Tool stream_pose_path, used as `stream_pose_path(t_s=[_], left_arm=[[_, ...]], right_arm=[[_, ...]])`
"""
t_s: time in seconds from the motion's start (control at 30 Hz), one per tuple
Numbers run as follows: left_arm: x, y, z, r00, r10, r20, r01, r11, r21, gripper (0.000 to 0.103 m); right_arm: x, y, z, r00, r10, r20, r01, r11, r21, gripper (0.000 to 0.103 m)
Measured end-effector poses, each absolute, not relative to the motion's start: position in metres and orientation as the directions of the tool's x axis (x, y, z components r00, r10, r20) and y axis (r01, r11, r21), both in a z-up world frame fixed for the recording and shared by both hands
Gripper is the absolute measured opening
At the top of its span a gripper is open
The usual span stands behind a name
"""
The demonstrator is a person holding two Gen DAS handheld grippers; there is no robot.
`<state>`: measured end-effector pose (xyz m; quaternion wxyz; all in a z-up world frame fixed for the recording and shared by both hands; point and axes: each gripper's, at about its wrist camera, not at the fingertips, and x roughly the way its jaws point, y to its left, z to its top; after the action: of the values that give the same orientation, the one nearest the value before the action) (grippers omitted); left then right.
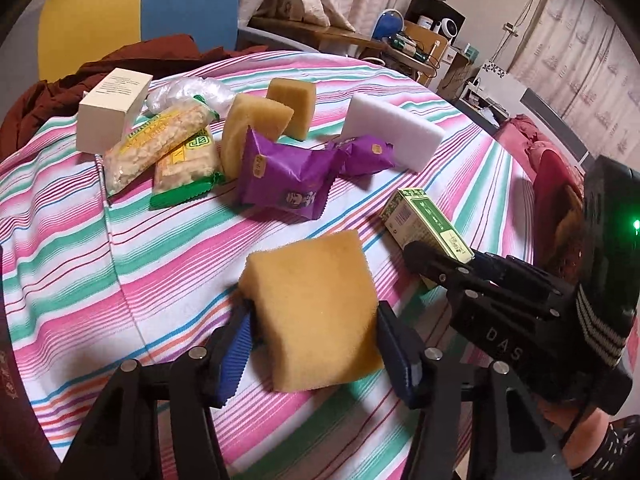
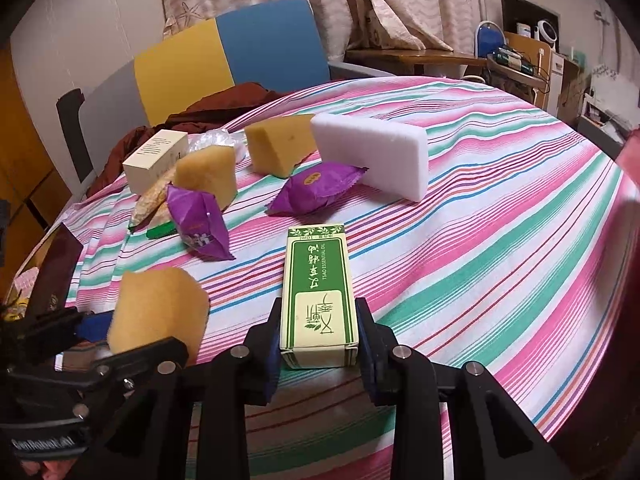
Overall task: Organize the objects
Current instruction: 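Carry the sponge and green box into the gold tray and release both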
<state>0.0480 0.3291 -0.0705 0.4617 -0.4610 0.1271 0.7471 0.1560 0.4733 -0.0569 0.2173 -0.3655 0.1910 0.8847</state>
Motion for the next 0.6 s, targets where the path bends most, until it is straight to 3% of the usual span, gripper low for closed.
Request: stream_pose_path(t_s=[0.6], left_arm=[[0.06, 0.259, -0.053, -0.146, 0.648, -0.747, -0.776, -0.544, -0.32, 0.056]], right_arm=[[0.141, 0.413, -0.035, -0.677, 0.104, -0.729, -0.394, -0.887, 0.24, 0.032]])
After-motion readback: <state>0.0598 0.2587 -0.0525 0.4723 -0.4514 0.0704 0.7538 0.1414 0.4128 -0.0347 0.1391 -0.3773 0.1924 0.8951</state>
